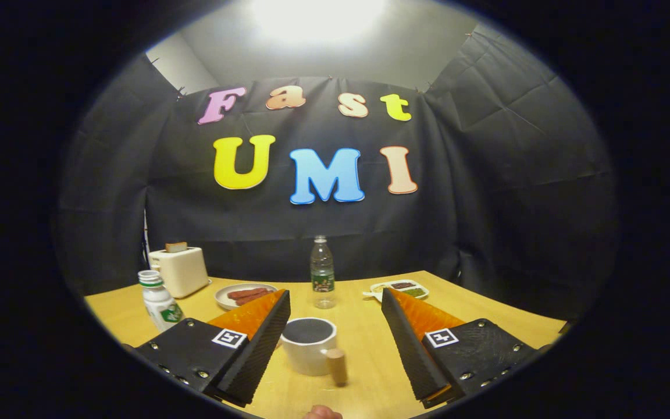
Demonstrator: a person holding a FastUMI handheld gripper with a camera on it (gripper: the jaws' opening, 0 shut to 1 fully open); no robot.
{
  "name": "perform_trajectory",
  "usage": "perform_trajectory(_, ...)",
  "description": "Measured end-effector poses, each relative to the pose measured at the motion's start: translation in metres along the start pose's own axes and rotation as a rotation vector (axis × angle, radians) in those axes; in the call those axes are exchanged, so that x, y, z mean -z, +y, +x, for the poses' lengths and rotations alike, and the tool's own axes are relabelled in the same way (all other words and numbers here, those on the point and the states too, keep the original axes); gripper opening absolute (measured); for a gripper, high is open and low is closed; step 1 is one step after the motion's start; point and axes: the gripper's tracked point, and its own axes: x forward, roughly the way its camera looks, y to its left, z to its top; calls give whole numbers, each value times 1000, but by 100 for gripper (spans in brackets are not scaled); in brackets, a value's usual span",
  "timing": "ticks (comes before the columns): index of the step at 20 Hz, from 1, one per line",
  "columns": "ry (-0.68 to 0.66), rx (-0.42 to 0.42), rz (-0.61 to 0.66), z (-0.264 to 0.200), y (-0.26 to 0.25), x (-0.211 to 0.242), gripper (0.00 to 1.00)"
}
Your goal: Take the bottle from table, then pour the juice into the cup, finally place the bottle on the coaster
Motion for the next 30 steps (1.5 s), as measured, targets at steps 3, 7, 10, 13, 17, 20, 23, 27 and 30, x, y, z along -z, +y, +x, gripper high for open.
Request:
perform_trajectory(3,16,-56,-4,-17,51,10,96)
perform_trajectory(7,11,-136,-29,-27,109,22,96)
perform_trajectory(10,28,-196,-36,-25,146,42,96)
perform_trajectory(13,47,-236,-68,-17,174,62,96)
perform_trajectory(17,79,-286,-143,1,198,84,96)
perform_trajectory(20,103,-300,-179,15,203,96,96)
perform_trajectory(23,98,-328,-180,24,210,98,96)
perform_trajectory(27,124,-317,-220,32,208,103,90)
perform_trajectory(30,124,-337,-181,29,211,101,75)
